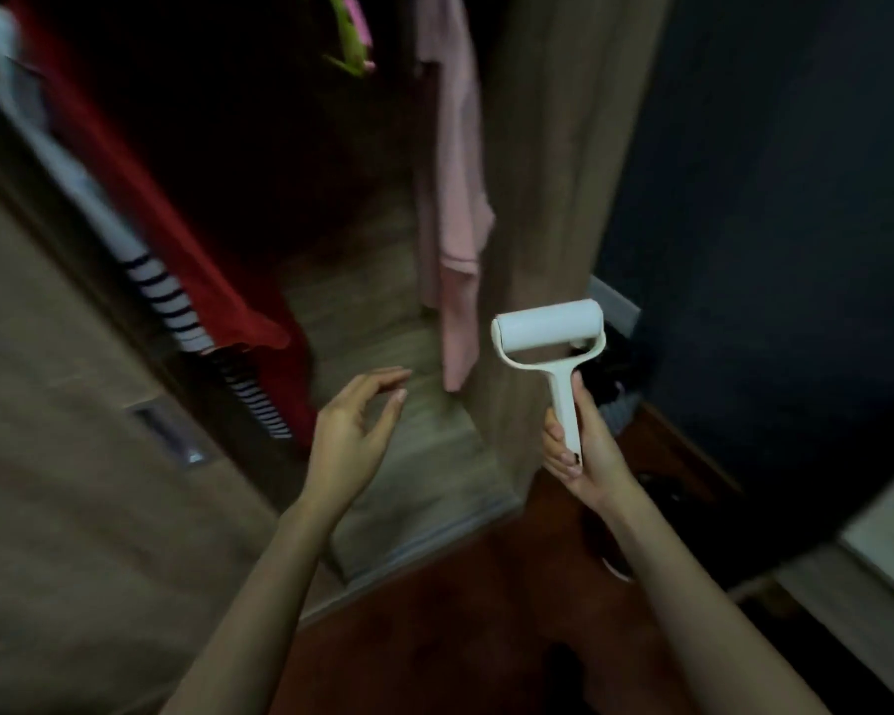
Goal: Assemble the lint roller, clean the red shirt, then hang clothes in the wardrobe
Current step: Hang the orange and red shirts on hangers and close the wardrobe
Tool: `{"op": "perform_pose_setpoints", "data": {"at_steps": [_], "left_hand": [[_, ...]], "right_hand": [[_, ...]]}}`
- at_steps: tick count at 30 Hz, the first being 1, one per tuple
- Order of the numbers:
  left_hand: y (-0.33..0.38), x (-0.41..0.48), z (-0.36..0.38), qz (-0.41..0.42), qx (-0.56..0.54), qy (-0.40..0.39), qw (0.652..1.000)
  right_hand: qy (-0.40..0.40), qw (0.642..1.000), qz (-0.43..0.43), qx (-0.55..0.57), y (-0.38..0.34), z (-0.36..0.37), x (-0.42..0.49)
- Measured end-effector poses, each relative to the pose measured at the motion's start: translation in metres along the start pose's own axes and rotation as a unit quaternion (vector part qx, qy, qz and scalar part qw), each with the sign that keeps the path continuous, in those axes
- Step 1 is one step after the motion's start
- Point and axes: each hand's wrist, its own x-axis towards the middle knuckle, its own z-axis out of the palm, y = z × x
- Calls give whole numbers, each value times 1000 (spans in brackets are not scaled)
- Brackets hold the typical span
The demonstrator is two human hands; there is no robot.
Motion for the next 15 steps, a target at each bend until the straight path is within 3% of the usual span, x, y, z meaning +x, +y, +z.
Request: {"op": "perform_pose_setpoints", "data": {"at_steps": [7,12,15], "left_hand": [[63,-9,135,1,-134,-192,972],[121,-31,246,-28,-185,-308,933],[158,-45,314,0,-192,-353,916]], "right_hand": [[194,977,-79,26,-11,-115,-127],[333,934,-114,55,-12,-200,-215],[411,903,-110,64,-16,-252,-257]]}}
